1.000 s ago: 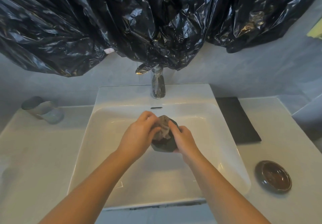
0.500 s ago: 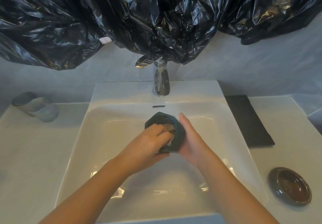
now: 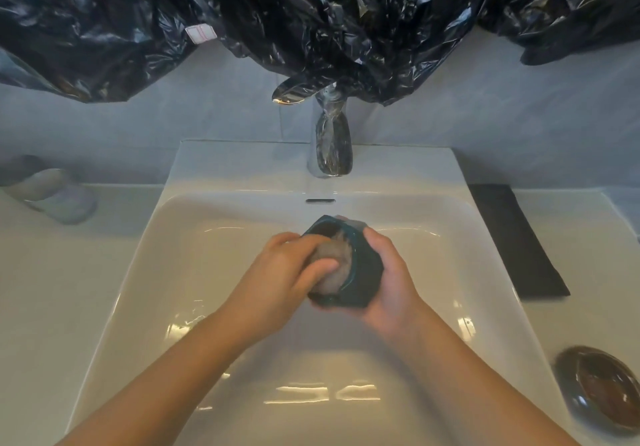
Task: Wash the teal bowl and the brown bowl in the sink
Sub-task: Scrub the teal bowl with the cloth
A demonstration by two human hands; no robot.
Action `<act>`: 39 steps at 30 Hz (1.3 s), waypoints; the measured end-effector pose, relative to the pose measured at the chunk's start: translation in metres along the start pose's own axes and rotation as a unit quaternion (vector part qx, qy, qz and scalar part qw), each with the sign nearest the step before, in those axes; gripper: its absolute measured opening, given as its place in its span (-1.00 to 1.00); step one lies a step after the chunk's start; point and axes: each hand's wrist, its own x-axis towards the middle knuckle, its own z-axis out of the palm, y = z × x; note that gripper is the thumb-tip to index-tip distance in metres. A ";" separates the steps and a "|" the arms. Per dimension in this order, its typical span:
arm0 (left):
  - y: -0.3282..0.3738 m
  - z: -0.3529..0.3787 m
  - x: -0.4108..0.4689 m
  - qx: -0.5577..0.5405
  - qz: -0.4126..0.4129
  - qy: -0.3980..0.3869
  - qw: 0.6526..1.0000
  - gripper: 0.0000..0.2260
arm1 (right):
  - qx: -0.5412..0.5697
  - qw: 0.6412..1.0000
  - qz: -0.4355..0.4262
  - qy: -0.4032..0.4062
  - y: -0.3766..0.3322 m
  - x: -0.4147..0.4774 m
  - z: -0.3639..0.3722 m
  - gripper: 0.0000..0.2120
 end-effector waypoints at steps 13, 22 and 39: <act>-0.007 0.022 -0.008 -0.098 -0.046 -0.053 0.993 -0.71 | -0.049 0.992 -0.092 0.073 0.015 0.008 -0.001 -0.48; -0.007 0.025 -0.005 -0.224 -0.101 -0.085 0.966 -0.60 | -0.149 0.974 -0.150 0.076 0.024 0.019 0.005 -0.48; -0.017 0.022 -0.003 -0.244 -0.036 -0.047 0.968 -0.61 | -0.125 0.985 -0.096 0.066 0.014 0.027 0.007 -0.54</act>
